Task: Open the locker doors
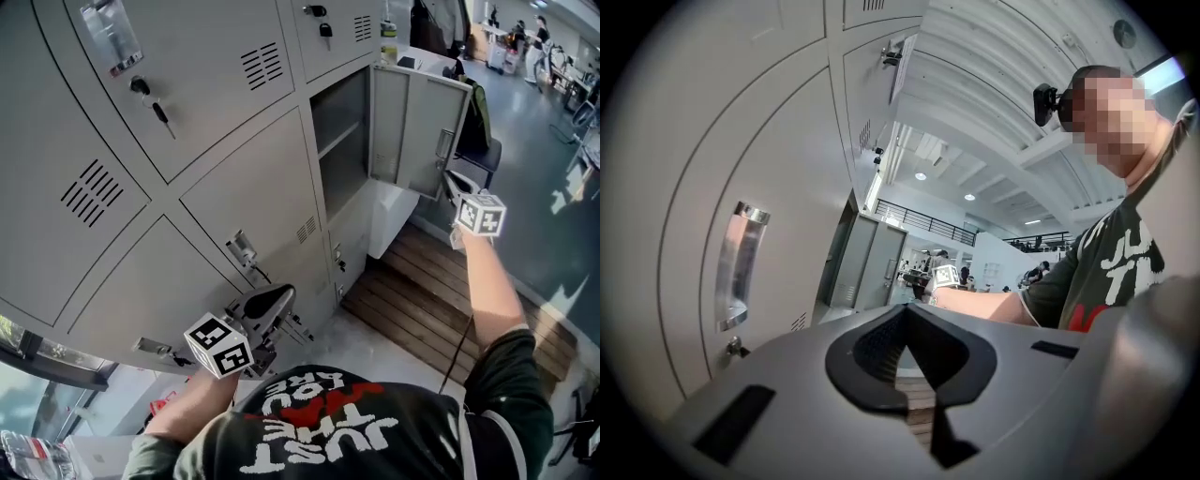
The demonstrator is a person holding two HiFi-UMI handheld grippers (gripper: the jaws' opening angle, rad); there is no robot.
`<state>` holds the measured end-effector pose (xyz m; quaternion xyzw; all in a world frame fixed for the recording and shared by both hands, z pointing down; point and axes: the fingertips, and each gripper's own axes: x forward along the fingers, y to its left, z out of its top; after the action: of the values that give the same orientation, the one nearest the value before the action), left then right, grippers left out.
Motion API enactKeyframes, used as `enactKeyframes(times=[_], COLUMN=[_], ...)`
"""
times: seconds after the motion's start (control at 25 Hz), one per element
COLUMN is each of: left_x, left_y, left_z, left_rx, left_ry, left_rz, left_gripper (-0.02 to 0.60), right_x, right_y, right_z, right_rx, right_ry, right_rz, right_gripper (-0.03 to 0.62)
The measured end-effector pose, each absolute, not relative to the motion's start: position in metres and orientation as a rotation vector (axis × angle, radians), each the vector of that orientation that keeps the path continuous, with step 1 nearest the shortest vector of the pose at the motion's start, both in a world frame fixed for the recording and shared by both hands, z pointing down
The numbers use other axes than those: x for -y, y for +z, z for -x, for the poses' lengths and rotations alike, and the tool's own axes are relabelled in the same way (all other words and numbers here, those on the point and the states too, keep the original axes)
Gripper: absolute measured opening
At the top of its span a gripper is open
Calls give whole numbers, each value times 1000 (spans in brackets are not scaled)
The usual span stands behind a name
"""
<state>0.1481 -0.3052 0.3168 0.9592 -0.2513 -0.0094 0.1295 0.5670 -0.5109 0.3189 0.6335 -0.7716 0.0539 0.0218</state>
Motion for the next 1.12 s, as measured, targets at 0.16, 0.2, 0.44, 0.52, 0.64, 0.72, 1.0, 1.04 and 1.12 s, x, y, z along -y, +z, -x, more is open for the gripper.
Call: enactKeyframes(times=[0.16, 0.2, 0.44, 0.52, 0.64, 0.72, 1.0, 1.04, 1.12], left_x=[311, 312, 317, 319, 321, 324, 331, 330, 329], left_y=[310, 309, 301, 300, 304, 306, 306, 305, 304], left_z=[-172, -179, -215, -224, -237, -244, -265, -267, -269], left_rx=[657, 637, 548, 545, 520, 515, 476, 471, 463], left_ry=[-45, -51, -67, -73, -60, -58, -107, -111, -122], left_rz=[-2818, -2829, -2879, -2879, -2898, -2894, -2870, -2870, -2865], left_gripper=[8, 8, 8, 8, 8, 8, 6, 5, 5], right_x=[451, 436, 356, 334, 305, 289, 259, 257, 253], right_y=[322, 325, 338, 341, 343, 347, 346, 346, 345], right_z=[-514, -504, -440, -424, -409, -408, -423, -425, -426], right_rx=[2500, 2519, 2604, 2598, 2598, 2581, 2510, 2505, 2499], right_ry=[190, 196, 260, 257, 283, 298, 302, 297, 291], right_rz=[-1868, -1846, -1737, -1713, -1689, -1697, -1764, -1766, -1767], right_gripper=[43, 43, 43, 43, 43, 43, 43, 43, 43])
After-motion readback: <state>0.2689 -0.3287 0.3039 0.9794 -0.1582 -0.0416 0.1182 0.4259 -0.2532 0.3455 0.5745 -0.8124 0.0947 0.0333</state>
